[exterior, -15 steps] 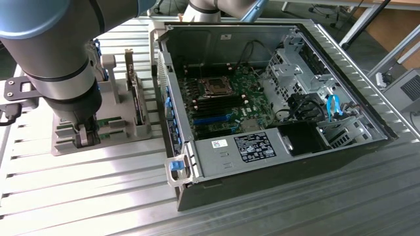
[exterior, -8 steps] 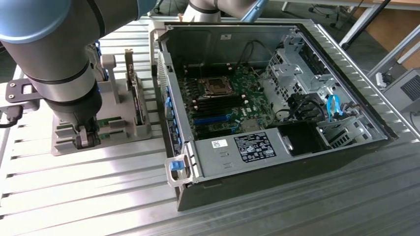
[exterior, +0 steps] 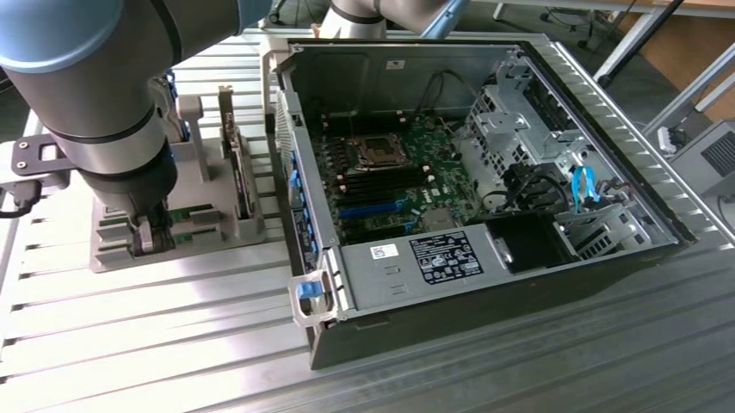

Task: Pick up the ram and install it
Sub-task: 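Pick up the ram and move it above insertion slot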

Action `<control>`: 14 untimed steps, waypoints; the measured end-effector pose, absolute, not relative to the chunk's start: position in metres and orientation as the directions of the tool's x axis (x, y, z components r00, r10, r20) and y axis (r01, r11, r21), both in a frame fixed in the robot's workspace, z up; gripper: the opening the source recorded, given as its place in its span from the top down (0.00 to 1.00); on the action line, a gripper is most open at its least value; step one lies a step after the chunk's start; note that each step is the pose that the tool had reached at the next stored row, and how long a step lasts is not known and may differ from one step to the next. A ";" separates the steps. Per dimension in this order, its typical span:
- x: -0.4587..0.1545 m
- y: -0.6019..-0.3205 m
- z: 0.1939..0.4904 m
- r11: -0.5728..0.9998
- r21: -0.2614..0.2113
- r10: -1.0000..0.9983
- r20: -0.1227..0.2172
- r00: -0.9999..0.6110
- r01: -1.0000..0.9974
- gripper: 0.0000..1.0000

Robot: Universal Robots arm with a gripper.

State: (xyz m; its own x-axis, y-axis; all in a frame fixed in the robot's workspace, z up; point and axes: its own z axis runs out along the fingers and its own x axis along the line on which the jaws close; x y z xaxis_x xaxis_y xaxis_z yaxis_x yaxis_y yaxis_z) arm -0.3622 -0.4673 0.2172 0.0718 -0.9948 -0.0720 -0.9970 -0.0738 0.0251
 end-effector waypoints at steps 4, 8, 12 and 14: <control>-0.364 -0.465 0.214 -0.107 0.025 -0.992 -0.072 0.105 -0.994 0.65; -0.365 -0.459 0.211 -0.109 0.025 -0.992 -0.072 0.107 -0.994 0.65; -0.368 -0.458 0.208 -0.110 0.025 -0.992 -0.072 0.108 -0.994 0.65; -0.368 -0.458 0.208 -0.110 0.025 -0.992 -0.072 0.108 -0.994 0.65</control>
